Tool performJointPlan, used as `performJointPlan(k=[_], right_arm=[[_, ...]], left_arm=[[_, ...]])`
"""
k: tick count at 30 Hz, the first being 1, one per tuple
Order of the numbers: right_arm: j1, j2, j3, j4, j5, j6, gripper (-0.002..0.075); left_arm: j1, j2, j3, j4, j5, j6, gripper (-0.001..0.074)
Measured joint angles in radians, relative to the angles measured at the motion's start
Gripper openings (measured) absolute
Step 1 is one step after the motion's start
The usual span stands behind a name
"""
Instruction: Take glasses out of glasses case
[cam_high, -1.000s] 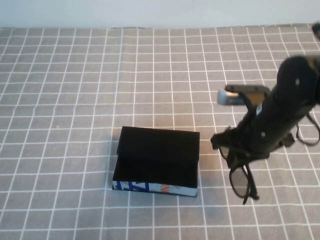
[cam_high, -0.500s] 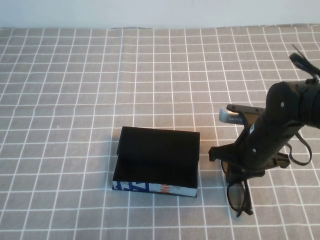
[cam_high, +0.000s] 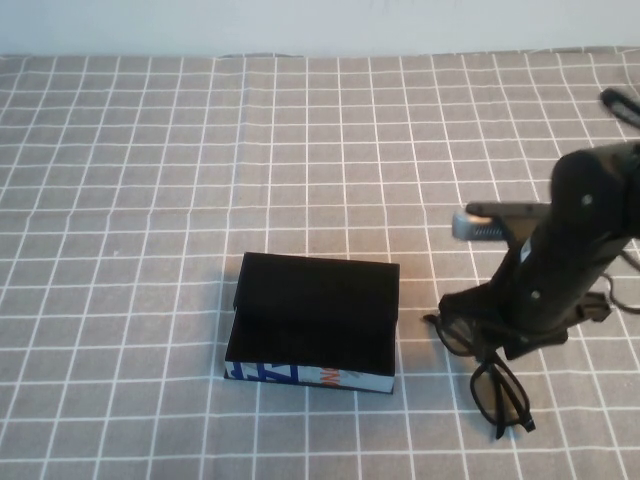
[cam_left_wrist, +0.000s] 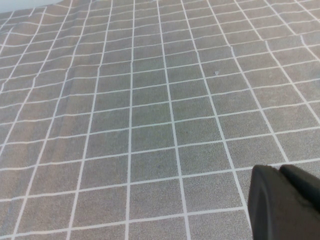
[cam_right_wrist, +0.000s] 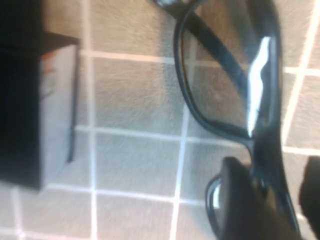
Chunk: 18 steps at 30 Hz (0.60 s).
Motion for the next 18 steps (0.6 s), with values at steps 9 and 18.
performJointPlan(k=[9,18], right_arm=[[0.002,-0.248,0.0,-0.002,0.106,-0.002,0.0114],[0.036,-0.477,0.02,-0.014,0.12,-0.166,-0.0002]], left_arm=[[0.0,0.0,0.0,0.0,0.0,0.0,-0.0004],[0.0,0.0,0.0,0.0,0.0,0.0,-0.0004]])
